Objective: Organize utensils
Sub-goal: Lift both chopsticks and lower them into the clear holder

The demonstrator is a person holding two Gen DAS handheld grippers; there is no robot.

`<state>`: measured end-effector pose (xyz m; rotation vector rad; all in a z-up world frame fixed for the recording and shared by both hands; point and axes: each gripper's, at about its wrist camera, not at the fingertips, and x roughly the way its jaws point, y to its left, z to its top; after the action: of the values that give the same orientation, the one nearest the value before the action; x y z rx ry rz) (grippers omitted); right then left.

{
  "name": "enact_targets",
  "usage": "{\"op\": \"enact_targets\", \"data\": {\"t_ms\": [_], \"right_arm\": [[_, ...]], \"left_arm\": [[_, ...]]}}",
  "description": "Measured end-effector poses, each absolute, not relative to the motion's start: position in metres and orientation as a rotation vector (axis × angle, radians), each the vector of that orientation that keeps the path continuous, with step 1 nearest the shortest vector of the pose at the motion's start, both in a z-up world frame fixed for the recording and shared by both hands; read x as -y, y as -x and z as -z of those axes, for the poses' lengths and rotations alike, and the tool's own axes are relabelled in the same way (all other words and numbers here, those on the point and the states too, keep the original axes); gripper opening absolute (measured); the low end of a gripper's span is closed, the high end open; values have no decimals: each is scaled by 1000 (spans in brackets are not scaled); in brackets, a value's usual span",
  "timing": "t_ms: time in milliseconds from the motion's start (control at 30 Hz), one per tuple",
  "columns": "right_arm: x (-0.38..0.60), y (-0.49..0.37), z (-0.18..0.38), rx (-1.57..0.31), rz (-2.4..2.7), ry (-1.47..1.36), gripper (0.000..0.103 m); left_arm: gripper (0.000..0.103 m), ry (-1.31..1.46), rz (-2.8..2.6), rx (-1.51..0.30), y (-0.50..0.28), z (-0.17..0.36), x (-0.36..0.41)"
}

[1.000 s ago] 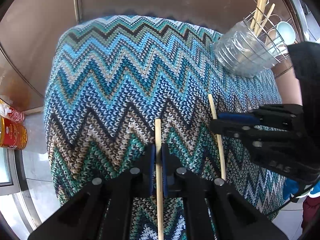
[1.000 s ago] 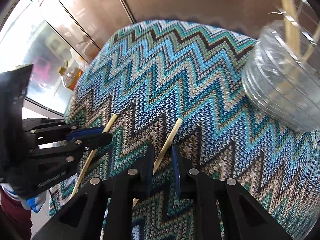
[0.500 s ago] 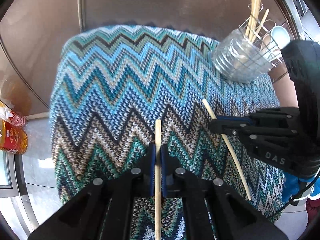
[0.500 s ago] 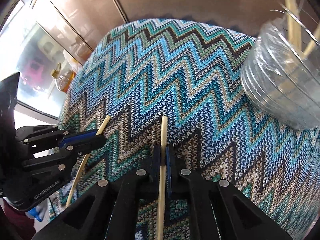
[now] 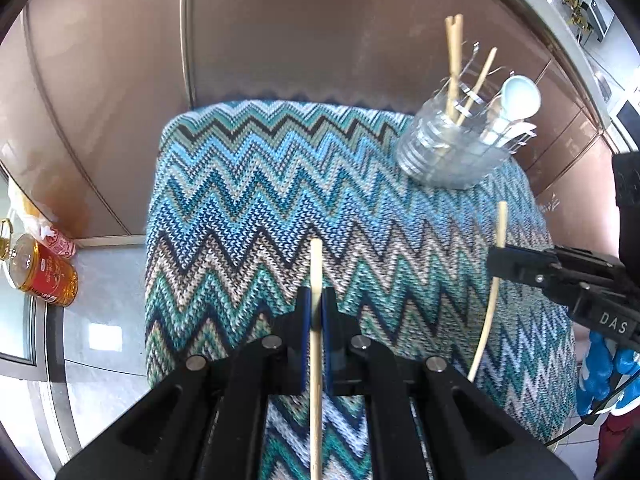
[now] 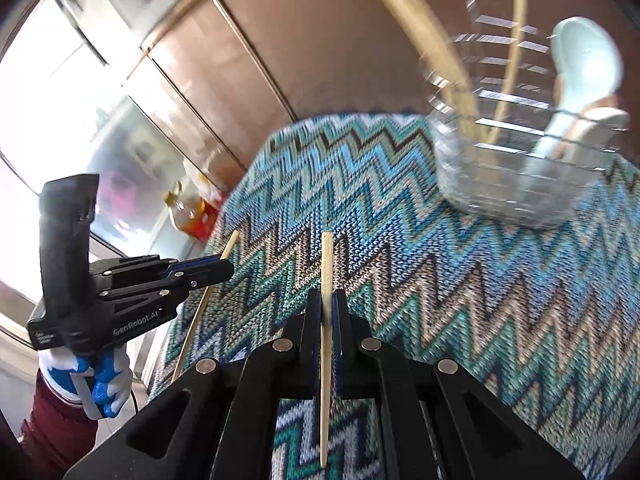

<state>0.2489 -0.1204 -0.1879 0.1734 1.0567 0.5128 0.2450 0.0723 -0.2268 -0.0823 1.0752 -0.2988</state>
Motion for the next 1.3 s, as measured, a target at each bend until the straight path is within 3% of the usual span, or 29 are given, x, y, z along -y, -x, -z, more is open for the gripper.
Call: {"op": "enact_targets", "data": {"t_ms": [633, 1033, 1300], "right_arm": [[204, -164, 86, -703, -466, -227, 5], [236, -218, 14, -461, -410, -229, 5], [245, -279, 20, -372, -348, -180, 5]], "left_arm": [[4, 131, 326, -796, -185, 120, -21], [4, 272, 338, -459, -257, 43, 32], [5, 324, 242, -251, -327, 44, 68]]}}
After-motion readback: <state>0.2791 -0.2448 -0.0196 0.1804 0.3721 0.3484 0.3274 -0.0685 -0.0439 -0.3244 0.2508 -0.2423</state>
